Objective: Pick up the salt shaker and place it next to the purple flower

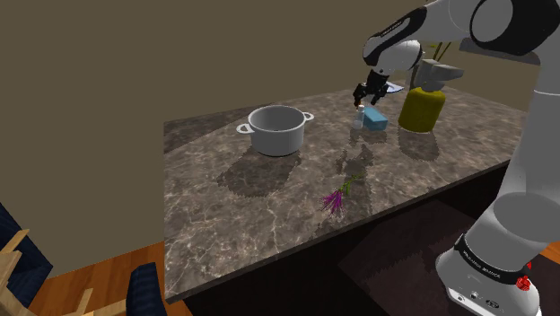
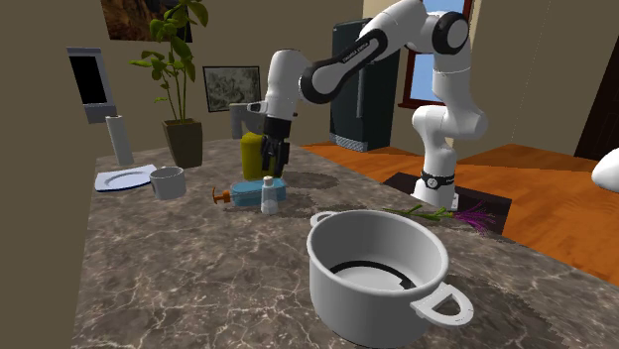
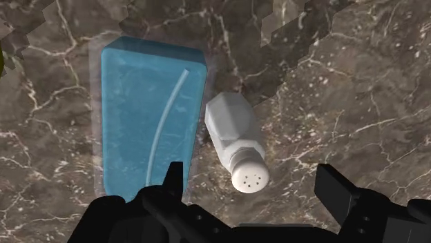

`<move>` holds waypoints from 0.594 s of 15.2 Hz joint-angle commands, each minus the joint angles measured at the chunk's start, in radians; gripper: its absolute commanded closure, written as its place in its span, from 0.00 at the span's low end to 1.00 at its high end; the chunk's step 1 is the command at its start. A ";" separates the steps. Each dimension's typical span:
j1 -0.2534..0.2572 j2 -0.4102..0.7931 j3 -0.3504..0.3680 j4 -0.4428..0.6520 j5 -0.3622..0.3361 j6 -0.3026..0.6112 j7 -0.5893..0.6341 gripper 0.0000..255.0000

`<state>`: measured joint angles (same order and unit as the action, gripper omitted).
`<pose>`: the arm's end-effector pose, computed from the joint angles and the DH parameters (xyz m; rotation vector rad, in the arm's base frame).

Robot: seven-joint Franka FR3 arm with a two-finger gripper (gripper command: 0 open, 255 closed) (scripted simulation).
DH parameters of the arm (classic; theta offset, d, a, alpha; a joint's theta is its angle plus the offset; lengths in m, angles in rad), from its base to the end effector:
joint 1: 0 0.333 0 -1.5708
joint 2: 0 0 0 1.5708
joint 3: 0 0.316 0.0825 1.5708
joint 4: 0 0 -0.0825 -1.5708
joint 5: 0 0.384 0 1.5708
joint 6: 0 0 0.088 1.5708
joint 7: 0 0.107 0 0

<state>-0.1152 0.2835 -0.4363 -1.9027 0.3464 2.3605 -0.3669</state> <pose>0.5498 -0.3144 0.3847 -3.0185 0.5785 -0.3923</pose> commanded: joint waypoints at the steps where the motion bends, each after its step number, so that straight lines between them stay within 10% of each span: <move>1: -0.001 0.017 0.005 -0.001 0.008 0.015 -0.006 0.00; 9: -0.008 0.054 0.017 0.001 0.034 0.045 -0.022 0.00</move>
<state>-0.1234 0.3368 -0.4195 -1.9021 0.3798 2.4051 -0.3893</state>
